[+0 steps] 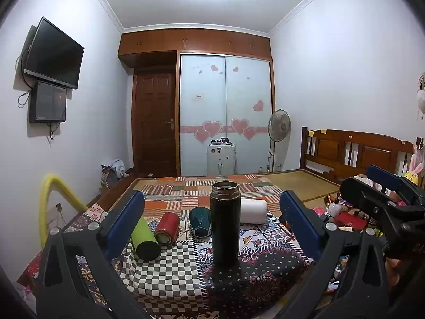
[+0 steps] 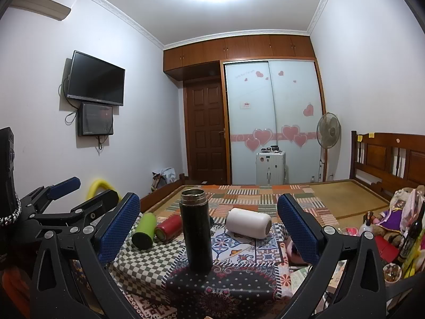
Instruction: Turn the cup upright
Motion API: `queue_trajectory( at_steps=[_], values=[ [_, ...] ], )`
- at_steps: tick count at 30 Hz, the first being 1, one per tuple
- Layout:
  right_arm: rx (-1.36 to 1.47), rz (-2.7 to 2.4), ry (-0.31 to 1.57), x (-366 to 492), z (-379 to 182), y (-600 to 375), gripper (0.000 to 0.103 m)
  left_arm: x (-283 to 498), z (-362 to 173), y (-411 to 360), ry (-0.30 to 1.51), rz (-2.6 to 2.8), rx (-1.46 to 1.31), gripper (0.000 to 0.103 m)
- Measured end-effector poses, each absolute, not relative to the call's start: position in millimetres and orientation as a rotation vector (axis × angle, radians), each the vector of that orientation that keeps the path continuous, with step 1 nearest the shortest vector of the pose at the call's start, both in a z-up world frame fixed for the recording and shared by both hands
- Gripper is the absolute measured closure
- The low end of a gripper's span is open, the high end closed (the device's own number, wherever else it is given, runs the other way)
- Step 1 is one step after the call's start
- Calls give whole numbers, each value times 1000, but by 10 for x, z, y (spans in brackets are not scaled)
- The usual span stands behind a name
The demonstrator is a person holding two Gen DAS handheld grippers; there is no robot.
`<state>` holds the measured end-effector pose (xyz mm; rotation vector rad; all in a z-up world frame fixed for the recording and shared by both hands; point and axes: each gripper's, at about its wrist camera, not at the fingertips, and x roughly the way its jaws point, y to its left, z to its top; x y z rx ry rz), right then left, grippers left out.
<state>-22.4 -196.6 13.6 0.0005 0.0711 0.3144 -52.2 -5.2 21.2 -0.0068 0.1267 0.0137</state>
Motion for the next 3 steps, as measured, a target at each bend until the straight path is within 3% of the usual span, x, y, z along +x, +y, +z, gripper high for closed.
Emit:
queue_trajectory(
  at_steps=[3],
  values=[
    [1,315,73,-221,129,-1964,0,-499,215,-43,132,12,-12,0]
  ],
)
